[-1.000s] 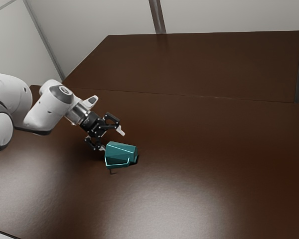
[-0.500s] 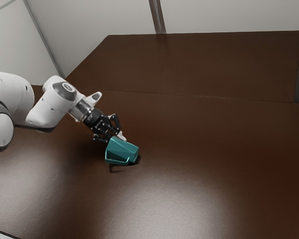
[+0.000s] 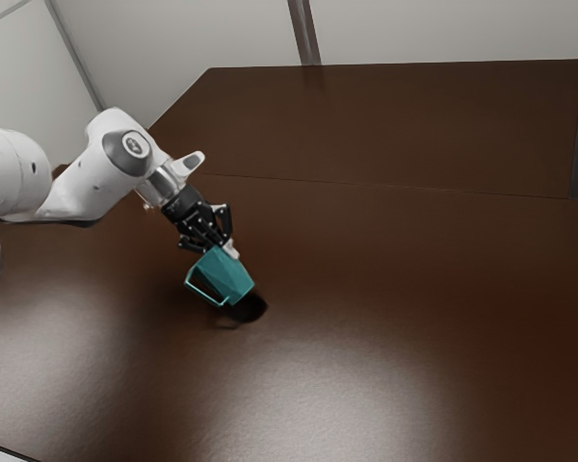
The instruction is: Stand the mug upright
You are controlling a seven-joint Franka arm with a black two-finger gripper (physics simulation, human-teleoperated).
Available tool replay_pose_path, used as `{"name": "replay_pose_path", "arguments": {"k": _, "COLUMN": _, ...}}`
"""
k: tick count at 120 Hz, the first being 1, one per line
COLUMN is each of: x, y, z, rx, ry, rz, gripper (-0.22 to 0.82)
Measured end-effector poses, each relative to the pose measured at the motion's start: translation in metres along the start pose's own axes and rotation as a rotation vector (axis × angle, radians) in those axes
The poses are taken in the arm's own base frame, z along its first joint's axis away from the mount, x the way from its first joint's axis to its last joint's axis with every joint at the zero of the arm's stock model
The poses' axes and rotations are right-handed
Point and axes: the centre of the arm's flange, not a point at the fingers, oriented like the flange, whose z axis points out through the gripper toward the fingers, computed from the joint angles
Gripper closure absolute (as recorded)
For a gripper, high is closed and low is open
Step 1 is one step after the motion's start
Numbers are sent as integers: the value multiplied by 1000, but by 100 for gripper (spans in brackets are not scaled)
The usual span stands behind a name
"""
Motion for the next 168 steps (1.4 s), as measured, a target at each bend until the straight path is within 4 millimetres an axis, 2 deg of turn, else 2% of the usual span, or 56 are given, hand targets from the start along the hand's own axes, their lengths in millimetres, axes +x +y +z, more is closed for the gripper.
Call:
{"name": "replay_pose_path", "arguments": {"k": 30, "x": -17, "y": 30, "z": -13, "rx": 351, "ry": 131, "rz": 256, "gripper": 78}}
{"name": "replay_pose_path", "arguments": {"k": 53, "x": -23, "y": 28, "z": -7, "rx": 508, "ry": 215, "rz": 380, "gripper": 78}}
{"name": "replay_pose_path", "arguments": {"k": 67, "x": -37, "y": 26, "z": 0, "rx": 539, "ry": 249, "rz": 424, "gripper": 79}}
{"name": "replay_pose_path", "arguments": {"k": 78, "x": -39, "y": 28, "z": 2, "rx": 547, "ry": 273, "rz": 443, "gripper": 79}}
{"name": "replay_pose_path", "arguments": {"k": 154, "x": -19, "y": 9, "z": 41, "rx": 558, "ry": 256, "rz": 432, "gripper": 78}}
{"name": "replay_pose_path", "arguments": {"k": 168, "x": -23, "y": 20, "z": 40, "rx": 551, "ry": 262, "rz": 451, "gripper": 54}}
